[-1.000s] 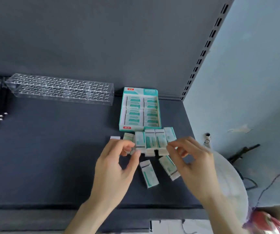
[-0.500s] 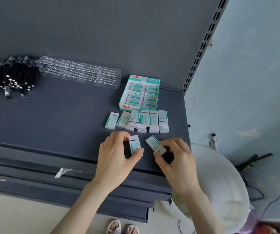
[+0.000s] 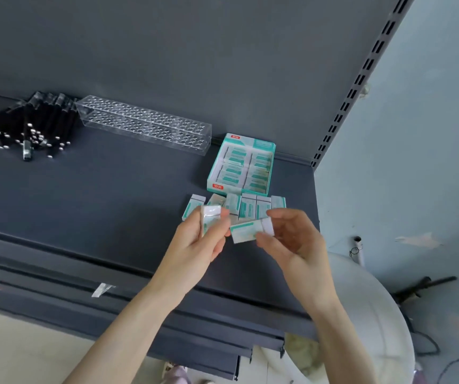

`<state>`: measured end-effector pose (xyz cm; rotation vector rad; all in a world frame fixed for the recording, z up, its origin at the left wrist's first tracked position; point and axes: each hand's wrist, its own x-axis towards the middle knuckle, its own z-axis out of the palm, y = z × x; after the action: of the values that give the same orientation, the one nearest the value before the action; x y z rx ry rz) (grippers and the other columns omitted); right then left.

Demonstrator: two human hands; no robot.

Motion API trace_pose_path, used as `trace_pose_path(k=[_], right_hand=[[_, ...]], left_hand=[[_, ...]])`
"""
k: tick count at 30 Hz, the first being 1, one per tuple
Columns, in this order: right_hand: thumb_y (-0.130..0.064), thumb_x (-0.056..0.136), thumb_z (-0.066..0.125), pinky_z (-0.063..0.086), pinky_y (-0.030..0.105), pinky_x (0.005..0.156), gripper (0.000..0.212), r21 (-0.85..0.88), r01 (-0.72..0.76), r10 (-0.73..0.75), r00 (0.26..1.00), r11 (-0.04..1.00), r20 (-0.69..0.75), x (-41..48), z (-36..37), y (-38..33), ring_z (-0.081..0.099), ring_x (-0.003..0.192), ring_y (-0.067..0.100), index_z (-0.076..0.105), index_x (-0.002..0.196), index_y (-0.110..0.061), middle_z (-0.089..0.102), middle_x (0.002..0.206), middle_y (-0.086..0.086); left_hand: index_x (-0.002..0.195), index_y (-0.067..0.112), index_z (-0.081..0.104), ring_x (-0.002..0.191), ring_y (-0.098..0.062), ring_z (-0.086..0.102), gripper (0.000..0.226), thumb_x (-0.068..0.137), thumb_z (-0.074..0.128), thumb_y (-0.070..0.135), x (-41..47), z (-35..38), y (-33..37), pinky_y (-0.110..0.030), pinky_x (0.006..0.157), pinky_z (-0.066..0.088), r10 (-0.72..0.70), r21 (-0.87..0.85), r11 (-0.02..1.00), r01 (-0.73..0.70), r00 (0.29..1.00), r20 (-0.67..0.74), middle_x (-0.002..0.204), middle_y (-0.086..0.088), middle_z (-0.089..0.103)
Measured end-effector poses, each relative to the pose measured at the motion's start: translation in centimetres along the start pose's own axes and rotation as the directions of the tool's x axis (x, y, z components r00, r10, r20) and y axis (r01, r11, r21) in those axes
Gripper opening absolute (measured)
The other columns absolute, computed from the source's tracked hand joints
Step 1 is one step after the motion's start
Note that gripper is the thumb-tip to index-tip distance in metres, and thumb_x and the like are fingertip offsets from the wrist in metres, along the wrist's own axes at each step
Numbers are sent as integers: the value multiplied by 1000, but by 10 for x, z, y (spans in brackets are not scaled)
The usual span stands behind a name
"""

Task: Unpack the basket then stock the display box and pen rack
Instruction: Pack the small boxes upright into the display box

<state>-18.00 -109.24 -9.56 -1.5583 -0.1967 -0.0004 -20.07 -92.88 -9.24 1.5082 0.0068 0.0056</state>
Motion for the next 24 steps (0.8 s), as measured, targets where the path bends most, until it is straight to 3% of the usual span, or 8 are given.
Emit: trace_pose_path(k=[3, 7, 10, 12, 15, 17, 19, 24], right_hand=[[2, 80, 68, 55, 26, 72, 17, 81, 11, -7, 999, 997, -51, 19, 8, -4, 68, 80, 20, 64, 92, -8, 72, 88, 6], [-3, 82, 66, 55, 35, 82, 13, 145, 35, -31, 999, 989, -30, 44, 27, -5, 68, 88, 28, 68, 93, -9, 71, 92, 13], [-10, 83, 64, 54, 30, 80, 9, 146, 46, -44, 999, 988, -16, 65, 43, -7, 67, 83, 18, 68, 91, -8, 72, 88, 8], [-6, 88, 60, 53, 24, 77, 7, 111, 81, -75, 996, 990, -58, 80, 50, -7, 68, 85, 14, 66, 91, -7, 73, 90, 2], [-7, 93, 51, 55, 27, 77, 12, 6, 95, -94, 993, 995, -72, 98, 56, -7, 69, 89, 18, 62, 94, -13, 72, 98, 0], [-12, 93, 53, 56, 31, 73, 13, -185, 93, -106, 992, 978, -63, 105, 59, -5, 69, 83, 19, 63, 98, -19, 70, 98, -3], [-13, 88, 62, 54, 26, 74, 18, -397, 126, -161, 985, 909, -55, 111, 58, -3, 65, 84, 14, 67, 100, -26, 68, 99, -8], [-3, 79, 71, 50, 17, 81, 31, -537, 142, -188, 982, 831, -31, 124, 52, 0, 61, 94, 9, 69, 102, -24, 59, 104, -7]], left_hand=[[99, 20, 66, 50, 2, 47, 12, 94, 56, 16, 19, -9, 7, -5, 50, 34, 31, 90, 995, -36, 998, 56, 56, 22, 57], [93, 19, 71, 54, -11, 30, 15, 93, 57, 18, 46, -22, 10, -16, 47, 28, -20, -35, 999, 24, 995, 93, 60, 1, 42], [74, 22, 68, 55, -12, 30, 23, 93, 56, 21, 68, -34, 12, -15, 46, 29, -51, -62, 996, 60, 989, 138, 63, -6, 39], [75, 22, 68, 53, -9, 34, 22, 93, 56, 25, 83, -44, 12, -14, 46, 32, -52, -45, 997, 60, 986, 156, 63, -2, 44], [85, 16, 68, 53, -10, 33, 23, 89, 61, 38, 107, -61, 11, -18, 48, 30, -75, -82, 993, 87, 988, 133, 67, -3, 46], [88, 9, 64, 53, -13, 30, 39, 82, 63, 48, 123, -69, 12, -21, 48, 27, -82, -93, 991, 97, 984, 156, 67, -6, 42], [82, 12, 65, 52, -13, 31, 39, 80, 66, 51, 137, -71, 14, -19, 46, 29, -85, -95, 990, 106, 975, 205, 65, -5, 48], [85, 16, 71, 53, -9, 35, 10, 89, 63, 20, 158, -71, 6, -17, 45, 29, -111, -38, 992, 123, 968, 227, 67, 1, 60]])
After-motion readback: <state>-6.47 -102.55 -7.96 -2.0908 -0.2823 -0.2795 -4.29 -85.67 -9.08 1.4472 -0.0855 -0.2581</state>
